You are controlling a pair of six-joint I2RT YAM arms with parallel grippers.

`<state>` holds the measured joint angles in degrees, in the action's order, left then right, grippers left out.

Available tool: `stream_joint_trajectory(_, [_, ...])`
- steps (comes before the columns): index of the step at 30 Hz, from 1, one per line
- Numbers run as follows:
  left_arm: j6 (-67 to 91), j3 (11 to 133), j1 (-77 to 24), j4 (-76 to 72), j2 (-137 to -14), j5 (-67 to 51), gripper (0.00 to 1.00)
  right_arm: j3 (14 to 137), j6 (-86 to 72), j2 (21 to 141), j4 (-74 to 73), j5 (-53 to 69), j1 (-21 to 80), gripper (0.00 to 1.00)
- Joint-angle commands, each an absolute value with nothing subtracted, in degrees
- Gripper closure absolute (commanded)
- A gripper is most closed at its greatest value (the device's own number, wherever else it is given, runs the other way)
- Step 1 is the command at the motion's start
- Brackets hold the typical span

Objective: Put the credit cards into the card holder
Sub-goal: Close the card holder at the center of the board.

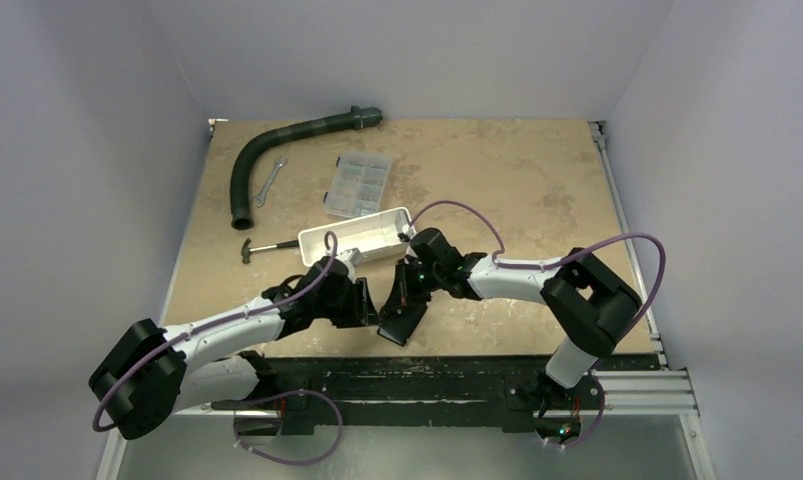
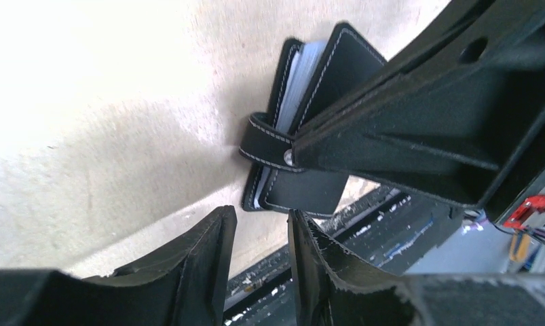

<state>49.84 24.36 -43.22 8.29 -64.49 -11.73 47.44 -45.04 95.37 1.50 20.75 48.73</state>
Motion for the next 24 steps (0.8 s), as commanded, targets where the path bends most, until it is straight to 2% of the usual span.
stream_joint_trajectory(1, [45.82,28.86,-43.48,12.09,-62.91,-5.20,0.60,47.76,-43.47,94.60,3.97,23.83,48.52,1.00])
stream_joint_trajectory(9, [45.85,28.09,-43.46,5.47,-68.89,-10.24,0.69,47.54,-45.19,94.49,6.58,25.72,48.25,1.00])
stream_joint_trajectory(16, [47.48,25.50,-43.50,1.69,-69.98,-12.21,0.72,47.39,-45.49,94.08,6.68,25.58,48.08,1.00])
stream_joint_trajectory(24, [49.49,21.53,-43.55,-0.18,-69.83,-12.81,0.93,48.25,-43.69,93.66,3.62,23.87,48.08,1.00])
